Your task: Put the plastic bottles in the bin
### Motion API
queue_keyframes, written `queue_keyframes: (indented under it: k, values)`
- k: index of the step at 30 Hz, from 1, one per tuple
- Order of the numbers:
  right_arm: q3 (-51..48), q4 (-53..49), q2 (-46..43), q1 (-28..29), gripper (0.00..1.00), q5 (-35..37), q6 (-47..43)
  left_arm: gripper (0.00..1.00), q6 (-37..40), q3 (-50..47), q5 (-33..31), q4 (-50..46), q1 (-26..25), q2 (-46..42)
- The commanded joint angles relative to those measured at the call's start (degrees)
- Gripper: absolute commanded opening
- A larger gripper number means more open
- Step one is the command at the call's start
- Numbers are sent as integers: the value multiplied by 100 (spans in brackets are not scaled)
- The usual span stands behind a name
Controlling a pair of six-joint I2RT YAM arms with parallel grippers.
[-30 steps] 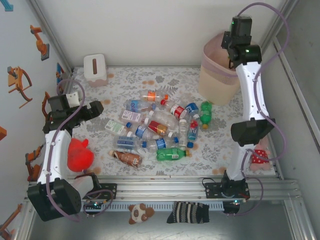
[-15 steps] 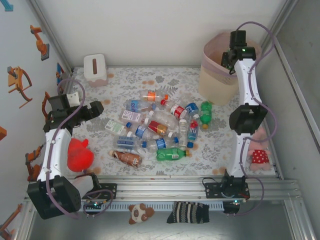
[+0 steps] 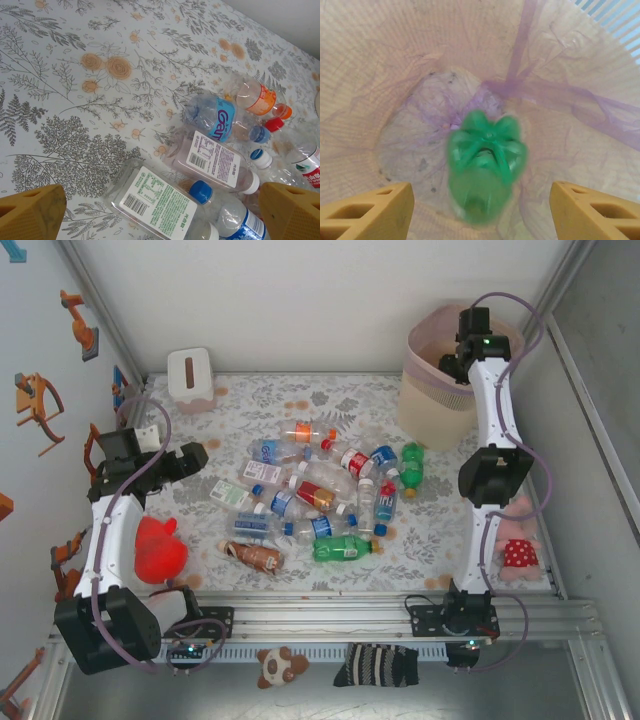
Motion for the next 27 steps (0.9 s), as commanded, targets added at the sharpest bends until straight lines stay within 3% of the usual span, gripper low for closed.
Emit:
queue_keyframes:
  k: [1,21,27]
  values:
    - [205,-129,-322,-1,72,-103,112,98,-23,-3,80,22,37,-38]
    - [-4,-92,-1561,23,70,-1025,867,99,-32,8,157,1,24,12]
    - [-685,19,-2237,74,69,-1243,981,98,-221,80,-322,-304,-306,102]
